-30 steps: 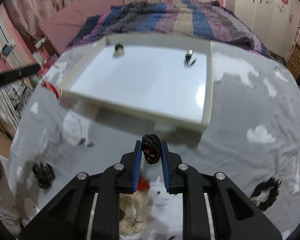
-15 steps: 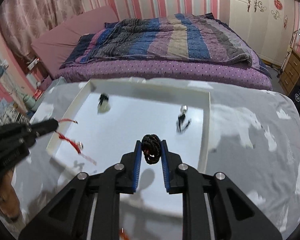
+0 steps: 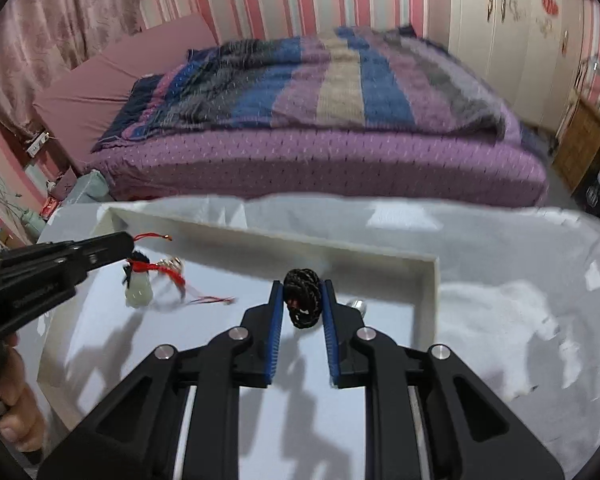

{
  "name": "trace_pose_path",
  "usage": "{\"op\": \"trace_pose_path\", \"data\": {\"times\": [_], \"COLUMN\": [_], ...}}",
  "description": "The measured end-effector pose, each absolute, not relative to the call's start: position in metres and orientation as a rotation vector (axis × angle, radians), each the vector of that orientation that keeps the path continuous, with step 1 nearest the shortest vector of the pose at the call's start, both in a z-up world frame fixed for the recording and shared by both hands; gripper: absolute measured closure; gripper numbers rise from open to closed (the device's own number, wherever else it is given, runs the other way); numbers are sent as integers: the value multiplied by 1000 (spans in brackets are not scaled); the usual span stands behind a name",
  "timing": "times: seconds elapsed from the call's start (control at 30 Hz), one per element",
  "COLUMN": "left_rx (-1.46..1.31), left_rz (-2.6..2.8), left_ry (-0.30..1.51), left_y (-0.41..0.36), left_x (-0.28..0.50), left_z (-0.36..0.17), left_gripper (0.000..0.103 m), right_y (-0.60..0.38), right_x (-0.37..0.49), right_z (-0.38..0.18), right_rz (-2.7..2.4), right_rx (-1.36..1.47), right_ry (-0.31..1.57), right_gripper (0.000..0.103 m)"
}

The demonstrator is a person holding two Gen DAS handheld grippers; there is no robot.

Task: Organize jewelry
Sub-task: 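Lower and open the left tool in the tray while the right tool releases the brown pendant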

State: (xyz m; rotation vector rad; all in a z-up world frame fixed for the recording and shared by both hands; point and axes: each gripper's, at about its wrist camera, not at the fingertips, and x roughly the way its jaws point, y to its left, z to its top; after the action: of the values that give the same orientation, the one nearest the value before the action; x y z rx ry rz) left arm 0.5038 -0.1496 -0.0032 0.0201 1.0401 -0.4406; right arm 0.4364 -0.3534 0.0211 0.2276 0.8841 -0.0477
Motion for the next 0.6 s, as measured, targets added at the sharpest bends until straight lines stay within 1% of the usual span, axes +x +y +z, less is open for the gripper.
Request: {"op": "trace_pose_path", "data": {"times": [0.2, 0.37, 0.43, 0.5, 0.57, 0.6], "left_rx": [74, 113, 113, 111, 115, 119], "left_rz": [-422, -396, -395, -398, -397, -395], "left_ry": [1077, 1068, 1064, 1061, 1053, 1049], "left_y": [-157, -158, -156, -156, -155, -155], "left_x": [504, 504, 505, 504, 502, 500], "left_z": [-29, -35, -34, -31, -28, -25], "left_gripper": [103, 103, 103, 96, 79, 73], "right_y": [-350, -343, -343, -342, -343, -344], "right_x": [431, 431, 432, 433, 434, 434], "right_z": [4, -7, -8, -7, -7, -6], "right_rz": [-40, -65, -68, -71, -71, -74], "right_rx": [237, 192, 186, 178, 184, 190], "right_ry": [934, 946, 944, 946, 955, 956], "right_gripper": [84, 84, 82, 80, 71, 61]}}
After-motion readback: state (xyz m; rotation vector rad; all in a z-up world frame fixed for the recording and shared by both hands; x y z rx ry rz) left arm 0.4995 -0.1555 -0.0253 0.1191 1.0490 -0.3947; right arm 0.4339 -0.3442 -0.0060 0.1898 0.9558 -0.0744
